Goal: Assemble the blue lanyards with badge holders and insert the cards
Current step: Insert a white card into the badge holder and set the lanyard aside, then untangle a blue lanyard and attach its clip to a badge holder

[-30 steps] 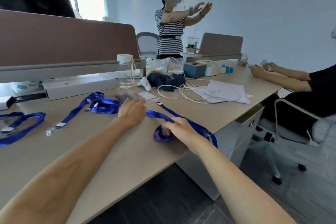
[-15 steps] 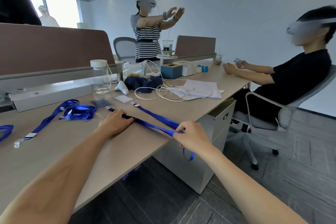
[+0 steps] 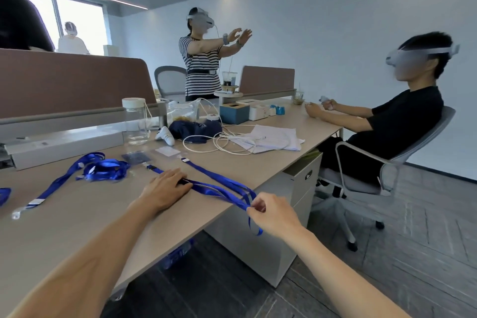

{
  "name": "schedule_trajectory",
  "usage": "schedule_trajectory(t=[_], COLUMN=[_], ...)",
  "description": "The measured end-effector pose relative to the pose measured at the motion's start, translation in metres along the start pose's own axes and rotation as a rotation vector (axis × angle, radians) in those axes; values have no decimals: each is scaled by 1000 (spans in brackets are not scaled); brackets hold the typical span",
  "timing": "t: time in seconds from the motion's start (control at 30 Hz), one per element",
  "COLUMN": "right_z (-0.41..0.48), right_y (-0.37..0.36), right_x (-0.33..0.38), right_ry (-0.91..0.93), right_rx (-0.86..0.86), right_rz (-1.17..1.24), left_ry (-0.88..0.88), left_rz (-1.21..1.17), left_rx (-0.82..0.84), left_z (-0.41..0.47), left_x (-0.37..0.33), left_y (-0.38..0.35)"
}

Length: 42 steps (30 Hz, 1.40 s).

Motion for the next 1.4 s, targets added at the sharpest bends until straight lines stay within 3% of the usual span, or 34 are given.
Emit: schedule_trajectory(t=[0.17,0.33,0.47,0.63,0.87,1.03,1.17,1.23,1.4], right_z=[7,6,14,26,13,-16,-13,-7,-15], right_y=[-16,-19,-38,-85,-190,-259,-296,-300,-292], right_x=[19,49,98,177,301,401,444,454,458], right_ry=[62,151,252,385,654,885,934,932,1088], right_rx=[17,-167,-181,-116,94,191,338,253,277], right_rz=[28,51,6,-9,-140,-174,-144,-138,56], left_ry=[-13,-25,72,167,492,752,797,820,596], left_rz=[-73,-144,-203,-185,-8,85,97,70,167], left_rx=[-50,-71,-61,-149,-311,-184,-239,-274,-335], left_z=[-7,-27,-51,-92,-211,-324,-366,-372,-358], left_x=[-30,-45,-27,34,194,294,321,330,323], left_y=[-7,-6,-2,18,81,114,131,134,138])
Point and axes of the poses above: each hand's wrist, its own z-axis towards the middle knuckle, its own y-axis out of the back of the hand, x = y × z, the point moved 5 cm from there along z, towards the middle knuckle, and after that the axes turned 7 degrees about x, right-handed, at the moved point
